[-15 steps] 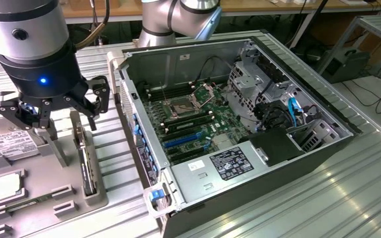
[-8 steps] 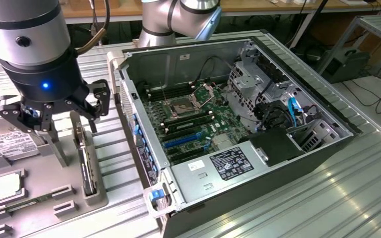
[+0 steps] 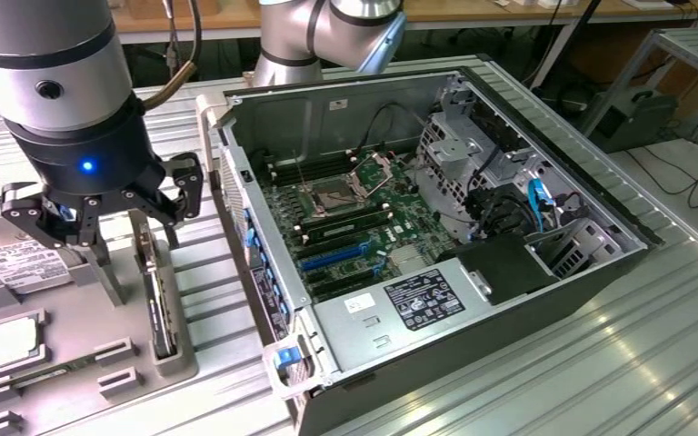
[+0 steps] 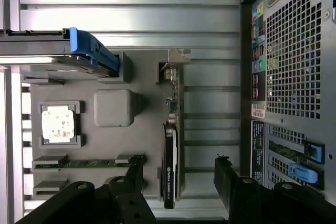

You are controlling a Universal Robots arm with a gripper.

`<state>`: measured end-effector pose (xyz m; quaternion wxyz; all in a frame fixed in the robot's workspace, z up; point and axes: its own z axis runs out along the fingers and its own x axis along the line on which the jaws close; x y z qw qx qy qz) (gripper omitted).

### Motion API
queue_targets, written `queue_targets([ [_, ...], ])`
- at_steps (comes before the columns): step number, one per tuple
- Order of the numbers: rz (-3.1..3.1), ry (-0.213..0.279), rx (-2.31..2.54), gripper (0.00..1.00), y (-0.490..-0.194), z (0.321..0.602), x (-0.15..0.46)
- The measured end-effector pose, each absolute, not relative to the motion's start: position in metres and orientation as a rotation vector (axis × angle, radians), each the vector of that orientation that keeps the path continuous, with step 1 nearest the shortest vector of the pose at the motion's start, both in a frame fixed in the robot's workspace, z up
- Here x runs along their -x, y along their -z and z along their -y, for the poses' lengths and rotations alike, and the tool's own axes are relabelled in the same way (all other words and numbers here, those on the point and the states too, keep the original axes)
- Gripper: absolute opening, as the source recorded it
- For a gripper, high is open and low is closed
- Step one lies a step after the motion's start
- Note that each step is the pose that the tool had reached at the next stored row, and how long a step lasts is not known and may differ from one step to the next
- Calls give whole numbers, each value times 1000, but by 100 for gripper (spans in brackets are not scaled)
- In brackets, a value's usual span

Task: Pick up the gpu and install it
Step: 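Pick up the gpu and move the gpu toward the slot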

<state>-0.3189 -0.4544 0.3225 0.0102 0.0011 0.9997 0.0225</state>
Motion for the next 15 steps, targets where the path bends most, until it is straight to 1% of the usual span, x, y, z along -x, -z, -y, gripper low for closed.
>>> queue_targets([
  [15, -3121, -70, -3, 66, -312, 454, 319],
])
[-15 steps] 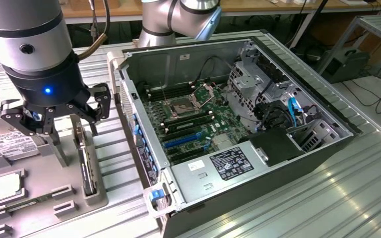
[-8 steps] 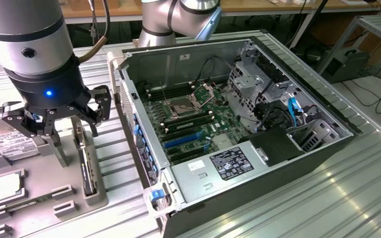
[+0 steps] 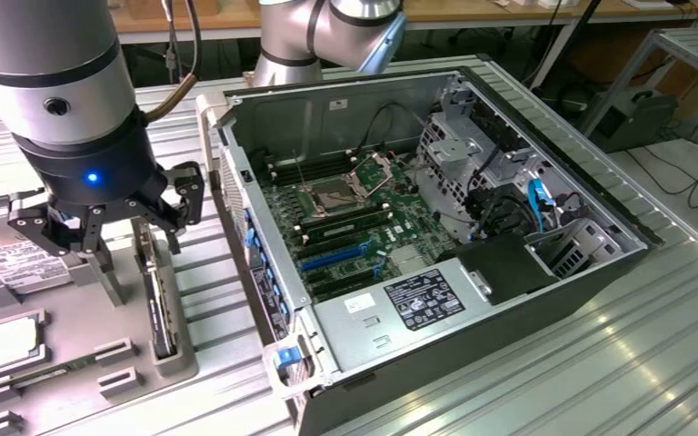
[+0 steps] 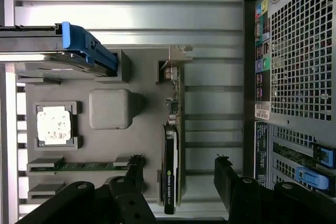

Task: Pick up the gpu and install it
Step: 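Pick up the gpu and move the gpu toward the slot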

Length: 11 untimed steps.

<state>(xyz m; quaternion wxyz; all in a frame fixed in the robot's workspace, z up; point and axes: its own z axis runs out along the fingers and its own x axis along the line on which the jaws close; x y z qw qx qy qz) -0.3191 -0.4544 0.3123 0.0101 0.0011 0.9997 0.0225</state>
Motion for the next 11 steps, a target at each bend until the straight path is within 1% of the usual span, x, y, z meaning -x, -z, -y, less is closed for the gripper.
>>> queue_targets([
  [11, -3120, -71, -2, 66, -307, 462, 319],
])
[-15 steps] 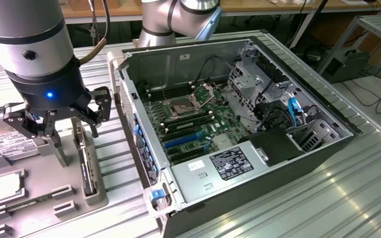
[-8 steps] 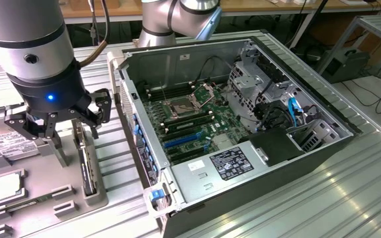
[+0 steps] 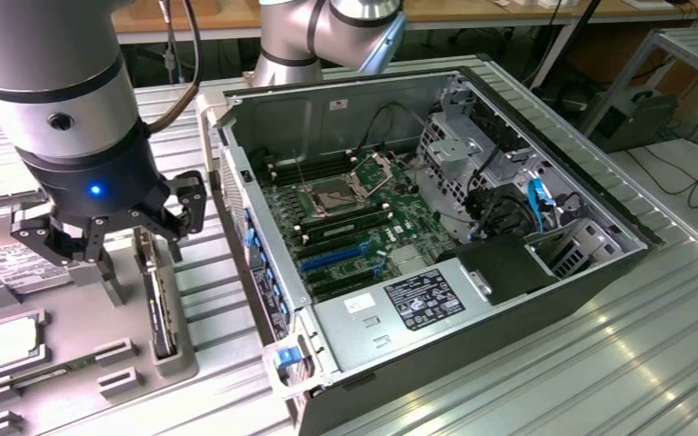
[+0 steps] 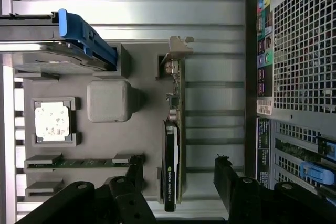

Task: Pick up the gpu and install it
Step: 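Pick up the gpu and move the gpu toward the slot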

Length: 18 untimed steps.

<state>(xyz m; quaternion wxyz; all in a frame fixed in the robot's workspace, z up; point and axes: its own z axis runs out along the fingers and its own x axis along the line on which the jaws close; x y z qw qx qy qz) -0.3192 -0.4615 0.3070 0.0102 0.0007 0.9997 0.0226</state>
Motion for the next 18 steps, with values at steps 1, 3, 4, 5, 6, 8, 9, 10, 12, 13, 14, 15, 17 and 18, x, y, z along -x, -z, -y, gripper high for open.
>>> queue_targets([
  [1, -3120, -71, -2, 66, -306, 462, 319],
  [3, -3121, -70, -1, 66, -305, 464, 319],
  [4, -3120, -71, -1, 66, -304, 465, 319],
  [5, -3120, -71, -1, 66, -303, 465, 319],
  [6, -3121, -70, -1, 66, -302, 465, 319],
  [8, -3121, -70, 0, 66, -301, 466, 319],
  [9, -3120, -71, 0, 66, -300, 466, 319],
  [10, -3120, -71, 0, 66, -299, 466, 319],
  [12, -3121, -71, 0, 66, -297, 467, 319],
  [13, -3121, -70, 0, 66, -297, 467, 319],
  [14, -3121, -71, 0, 66, -296, 467, 319],
  [15, -3120, -71, 0, 66, -295, 467, 319],
  [17, -3120, -71, 1, 66, -293, 467, 319],
  [18, -3121, -70, 1, 66, -292, 467, 319],
])
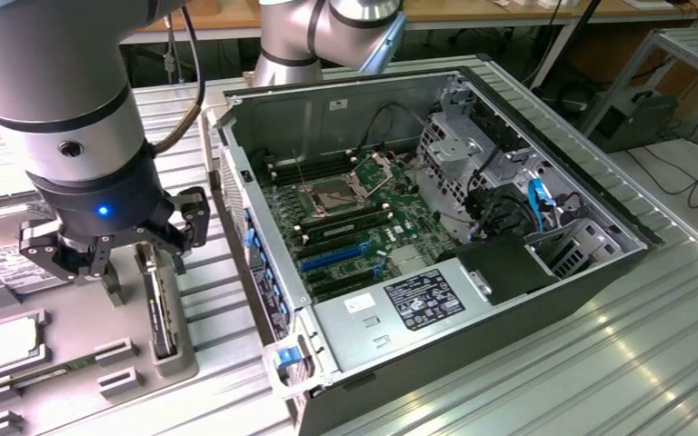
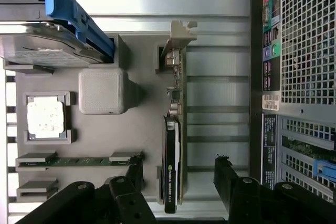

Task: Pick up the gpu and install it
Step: 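Pick up the gpu and move the gpu toward the slot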

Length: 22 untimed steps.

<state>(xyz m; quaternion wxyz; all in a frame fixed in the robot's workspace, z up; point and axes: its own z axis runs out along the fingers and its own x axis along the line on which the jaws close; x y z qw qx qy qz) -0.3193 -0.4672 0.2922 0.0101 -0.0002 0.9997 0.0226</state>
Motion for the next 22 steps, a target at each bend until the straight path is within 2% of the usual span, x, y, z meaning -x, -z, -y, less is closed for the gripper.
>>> queue_targets([
  [22, -3121, -71, 40, 66, -272, 468, 318],
])
